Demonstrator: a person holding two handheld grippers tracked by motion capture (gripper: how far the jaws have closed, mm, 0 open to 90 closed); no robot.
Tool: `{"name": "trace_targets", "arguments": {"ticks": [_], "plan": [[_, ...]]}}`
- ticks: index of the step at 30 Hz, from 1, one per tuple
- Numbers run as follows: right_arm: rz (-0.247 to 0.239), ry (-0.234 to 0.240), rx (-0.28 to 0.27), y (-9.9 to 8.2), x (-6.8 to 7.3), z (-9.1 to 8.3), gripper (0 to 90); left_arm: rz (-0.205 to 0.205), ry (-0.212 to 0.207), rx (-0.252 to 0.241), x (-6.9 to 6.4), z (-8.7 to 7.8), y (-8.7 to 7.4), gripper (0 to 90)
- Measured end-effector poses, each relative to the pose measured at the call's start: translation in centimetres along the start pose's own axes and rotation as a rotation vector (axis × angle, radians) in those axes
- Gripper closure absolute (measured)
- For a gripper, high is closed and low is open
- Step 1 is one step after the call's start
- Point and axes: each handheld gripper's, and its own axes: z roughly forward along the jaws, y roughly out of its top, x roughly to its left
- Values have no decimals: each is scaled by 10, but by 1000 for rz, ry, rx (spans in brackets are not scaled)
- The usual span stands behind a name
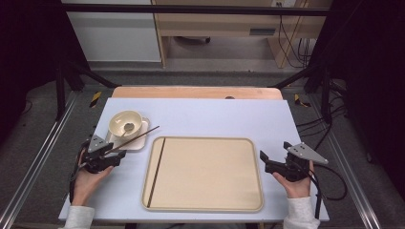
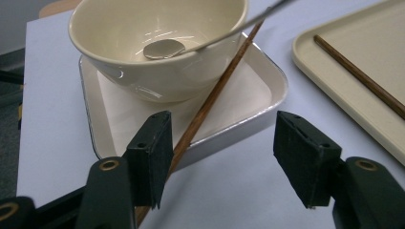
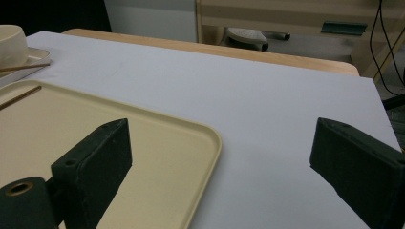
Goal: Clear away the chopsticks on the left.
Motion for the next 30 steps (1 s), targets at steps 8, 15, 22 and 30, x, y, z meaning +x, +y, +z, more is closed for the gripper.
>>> {"name": "trace_targets", "arguments": {"ticks": [8,15,22,30], "plan": [[3,-3,3,0,0,0,75,-29,-10,0,11,13,2,470],[-6,-3,12,-1,0,2,75,-34,-9,1,17,19,1,539],[-8,-1,6,-1,0,1,75,-47,-20,10,21,23,-1,589],[-7,-1,7,-1,1,1,76,-37,-28,14,20,26,-2,647]]}}
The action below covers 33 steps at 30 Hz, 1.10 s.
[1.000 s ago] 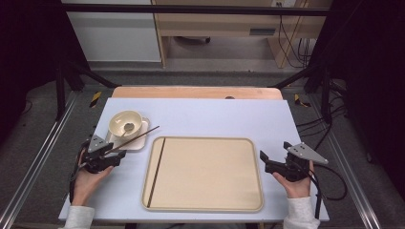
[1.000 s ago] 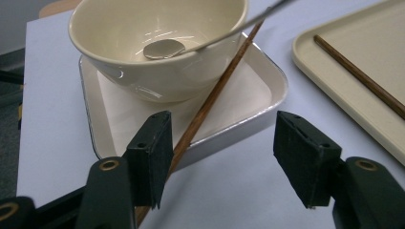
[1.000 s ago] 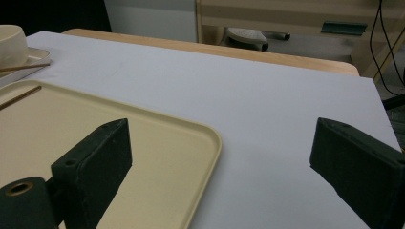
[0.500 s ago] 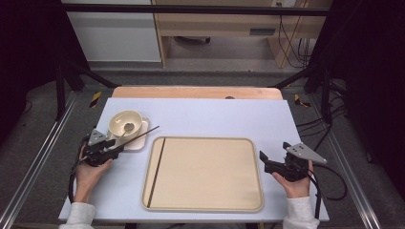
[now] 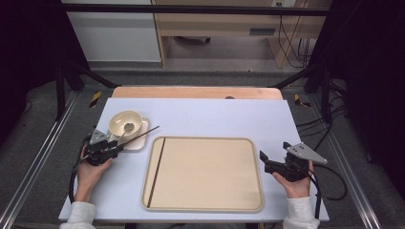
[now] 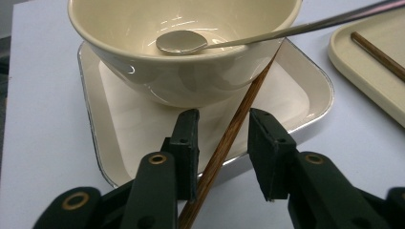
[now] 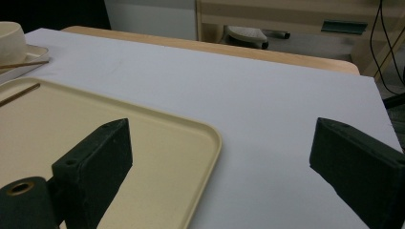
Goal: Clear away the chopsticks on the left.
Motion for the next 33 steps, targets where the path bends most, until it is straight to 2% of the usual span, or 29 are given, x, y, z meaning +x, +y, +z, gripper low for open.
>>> {"name": "trace_targets", "arguments": {"ticks": [1,12,15,21,24,27,33], "plan": [[1,0,0,0,0,0,76,-10,-1,2,1,0,0,658],[-6,-1,7,-1,0,2,76,-7,-25,1,0,-1,0,775],[-10,4,17,-1,2,3,77,9,-29,5,-2,-2,0,803],[-1,3,8,0,1,2,77,11,-66,5,-4,-2,0,824],[0,4,3,0,0,1,77,25,-83,13,-5,-3,0,836],[1,5,8,0,1,1,77,19,-103,13,-7,-3,0,845],[-4,4,8,0,1,2,76,19,-108,21,-9,-4,1,849]]}}
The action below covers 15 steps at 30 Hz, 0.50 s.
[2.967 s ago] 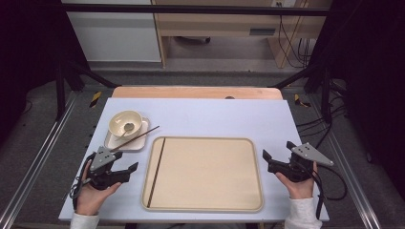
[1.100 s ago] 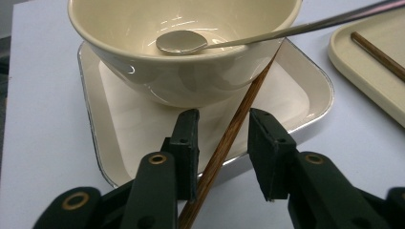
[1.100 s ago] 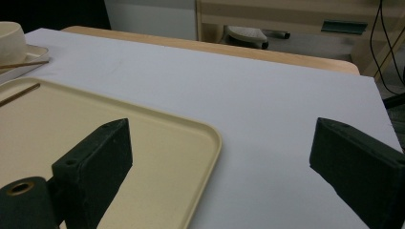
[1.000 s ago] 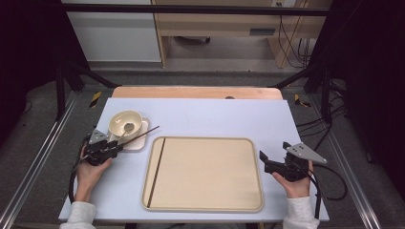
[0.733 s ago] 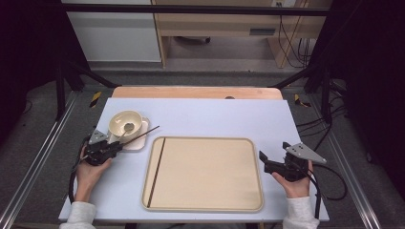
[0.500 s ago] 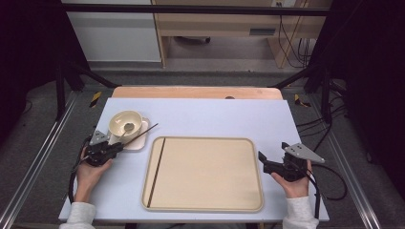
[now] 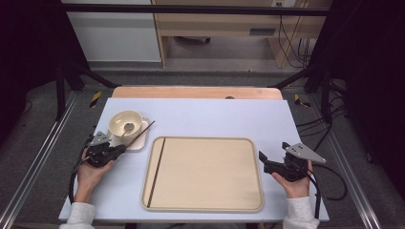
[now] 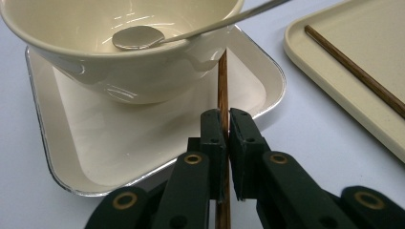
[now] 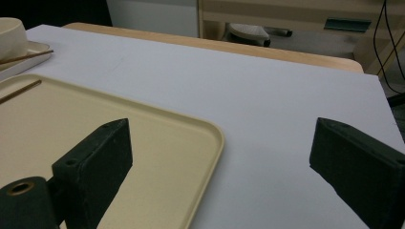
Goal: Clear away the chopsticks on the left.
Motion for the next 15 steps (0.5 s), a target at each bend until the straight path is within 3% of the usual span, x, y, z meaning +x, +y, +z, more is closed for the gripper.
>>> {"name": "trace_targets", "arguments": {"ticks": [15], "plan": [[1,1,-2,0,-1,-2,76,15,-14,-7,-8,-7,2,852]]}}
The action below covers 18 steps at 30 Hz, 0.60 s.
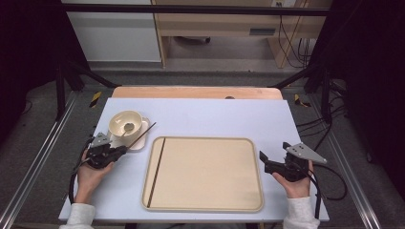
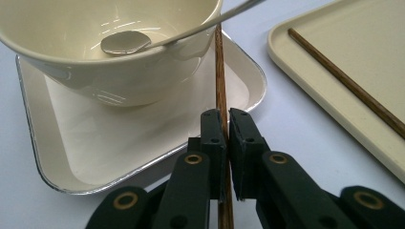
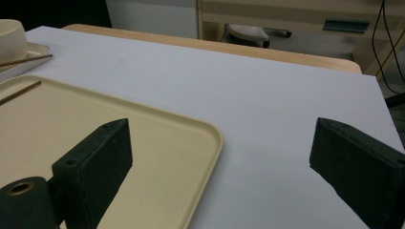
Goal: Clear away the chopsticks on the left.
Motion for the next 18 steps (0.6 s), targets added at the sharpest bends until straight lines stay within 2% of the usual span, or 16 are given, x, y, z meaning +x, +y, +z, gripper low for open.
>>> {"name": "trace_targets", "arguments": {"ticks": [18], "plan": [[-1,-3,-8,1,-1,-2,75,14,10,-67,-14,-19,4,852]]}}
